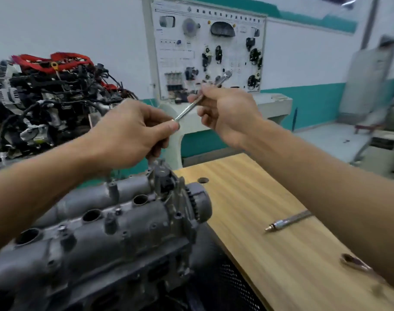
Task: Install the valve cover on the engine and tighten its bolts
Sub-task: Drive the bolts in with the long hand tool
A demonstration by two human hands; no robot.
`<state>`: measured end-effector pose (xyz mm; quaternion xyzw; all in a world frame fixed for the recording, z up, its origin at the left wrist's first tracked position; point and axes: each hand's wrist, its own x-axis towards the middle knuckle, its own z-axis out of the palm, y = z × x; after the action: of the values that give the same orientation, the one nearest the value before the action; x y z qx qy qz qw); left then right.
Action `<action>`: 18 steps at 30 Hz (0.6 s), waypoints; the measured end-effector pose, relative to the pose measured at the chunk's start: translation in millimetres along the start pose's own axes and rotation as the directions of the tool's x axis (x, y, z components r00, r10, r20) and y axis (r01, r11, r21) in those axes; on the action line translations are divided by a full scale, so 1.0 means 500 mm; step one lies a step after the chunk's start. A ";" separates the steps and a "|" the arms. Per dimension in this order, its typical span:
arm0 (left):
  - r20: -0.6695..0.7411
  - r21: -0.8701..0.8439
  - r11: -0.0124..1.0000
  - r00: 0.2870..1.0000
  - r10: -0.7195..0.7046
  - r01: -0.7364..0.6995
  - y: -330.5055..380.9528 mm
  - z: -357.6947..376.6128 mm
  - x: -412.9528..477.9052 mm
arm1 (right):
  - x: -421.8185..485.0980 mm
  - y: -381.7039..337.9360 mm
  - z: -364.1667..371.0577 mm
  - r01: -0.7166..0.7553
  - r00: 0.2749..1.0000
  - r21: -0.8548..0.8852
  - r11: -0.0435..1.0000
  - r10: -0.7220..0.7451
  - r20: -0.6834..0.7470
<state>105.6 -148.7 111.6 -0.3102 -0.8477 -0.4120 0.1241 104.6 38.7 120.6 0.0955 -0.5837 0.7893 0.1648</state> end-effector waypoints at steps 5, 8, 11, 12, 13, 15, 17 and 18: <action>0.103 -0.060 0.998 0.995 0.011 -0.005 0.206 0.169 0.090 | -0.035 -0.090 -0.207 0.061 0.949 0.153 0.986 -0.010 -0.314; 0.351 -0.128 0.987 0.935 -0.048 0.098 0.270 0.287 0.101 | -0.051 -0.146 -0.362 0.164 0.807 0.170 0.972 -0.033 -0.590; 0.623 0.161 0.987 0.774 -0.114 0.015 0.239 0.448 0.044 | -0.124 -0.179 -0.534 0.048 0.604 -0.124 0.991 -0.128 -0.786; 0.670 0.274 0.960 0.728 -0.145 -0.061 0.230 0.497 0.024 | -0.153 -0.173 -0.570 -0.049 0.619 -0.228 0.972 -0.150 -0.771; 0.695 0.341 0.933 0.699 -0.168 -0.115 0.220 0.544 0.013 | -0.183 -0.161 -0.593 -0.137 0.665 -0.320 0.937 -0.153 -0.731; 0.731 0.414 0.883 0.659 -0.177 -0.222 0.209 0.628 0.005 | -0.246 -0.124 -0.616 -0.235 0.764 -0.443 0.865 -0.117 -0.634; 0.751 0.451 0.825 0.645 -0.144 -0.341 0.208 0.687 0.003 | -0.298 -0.094 -0.629 -0.261 0.822 -0.487 0.834 -0.072 -0.564; 0.760 0.461 0.802 0.636 -0.136 -0.379 0.204 0.711 -0.001 | -0.319 -0.085 -0.637 -0.273 0.835 -0.509 0.816 -0.063 -0.547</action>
<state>186.4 174.5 -49.0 -0.4599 -0.8776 0.0481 -0.1264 281.6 329.8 7.9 -0.2181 -0.7253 0.5813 0.2974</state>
